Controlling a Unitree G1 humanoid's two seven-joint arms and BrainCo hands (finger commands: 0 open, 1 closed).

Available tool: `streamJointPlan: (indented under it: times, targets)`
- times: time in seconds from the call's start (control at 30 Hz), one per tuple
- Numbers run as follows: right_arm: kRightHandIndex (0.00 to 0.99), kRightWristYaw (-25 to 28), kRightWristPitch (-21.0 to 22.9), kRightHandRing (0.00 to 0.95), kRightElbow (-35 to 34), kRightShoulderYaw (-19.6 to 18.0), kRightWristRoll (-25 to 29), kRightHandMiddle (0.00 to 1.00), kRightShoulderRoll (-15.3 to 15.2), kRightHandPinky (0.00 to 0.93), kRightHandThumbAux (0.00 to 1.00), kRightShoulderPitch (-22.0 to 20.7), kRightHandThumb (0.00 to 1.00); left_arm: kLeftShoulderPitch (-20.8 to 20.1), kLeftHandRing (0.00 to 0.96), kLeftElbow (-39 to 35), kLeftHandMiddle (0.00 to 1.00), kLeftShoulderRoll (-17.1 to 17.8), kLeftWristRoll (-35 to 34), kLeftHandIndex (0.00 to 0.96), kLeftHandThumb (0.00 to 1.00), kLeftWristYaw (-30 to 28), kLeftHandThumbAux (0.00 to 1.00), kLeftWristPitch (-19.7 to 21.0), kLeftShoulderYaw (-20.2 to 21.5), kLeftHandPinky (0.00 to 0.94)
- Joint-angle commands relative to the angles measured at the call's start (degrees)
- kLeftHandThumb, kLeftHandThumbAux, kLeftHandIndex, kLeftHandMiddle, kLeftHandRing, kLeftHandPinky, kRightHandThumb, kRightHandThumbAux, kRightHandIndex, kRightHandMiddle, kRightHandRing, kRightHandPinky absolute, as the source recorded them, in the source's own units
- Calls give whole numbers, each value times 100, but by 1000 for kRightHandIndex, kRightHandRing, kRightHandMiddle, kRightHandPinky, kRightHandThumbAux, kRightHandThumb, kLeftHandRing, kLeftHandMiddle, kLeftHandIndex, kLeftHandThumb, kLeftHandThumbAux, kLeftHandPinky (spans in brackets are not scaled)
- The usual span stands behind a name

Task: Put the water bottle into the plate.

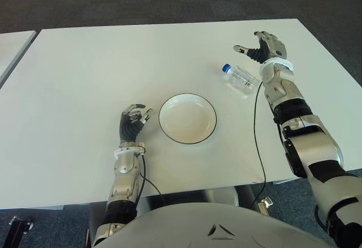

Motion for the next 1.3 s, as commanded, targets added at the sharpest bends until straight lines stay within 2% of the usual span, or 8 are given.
streamJointPlan:
  times: [0.03,0.27,0.47,0.77,1.03,1.3]
  targets:
    - [0,-102,-74,0,900,345,7,0,301,0,174,-106,600,98,864,23,859,-9,7,436,701,79,720,74,29,856]
    - [0,-199,-108,0,1542,538,159,0,523,0,179,-146,632,133,865,-71,857,-33,-57,436,702,33,720,100,26,857]
    - [0,-17,-181,0,2121,767,147,0,652,0,185,-65,650,170,860,-158,852,-34,-53,436,702,49,719,143,6,853]
    - [0,65,-216,0,2386,996,180,0,767,0,208,198,662,223,863,-260,853,-49,-16,437,703,81,718,178,-6,863]
    - [0,244,115,0,2456,1248,129,0,987,0,246,421,658,232,868,-273,858,-48,10,437,702,117,718,253,1,866]
    - [0,391,270,0,2551,1609,-45,0,1055,0,267,697,640,250,862,-343,853,-60,-1,437,702,131,718,356,8,856]
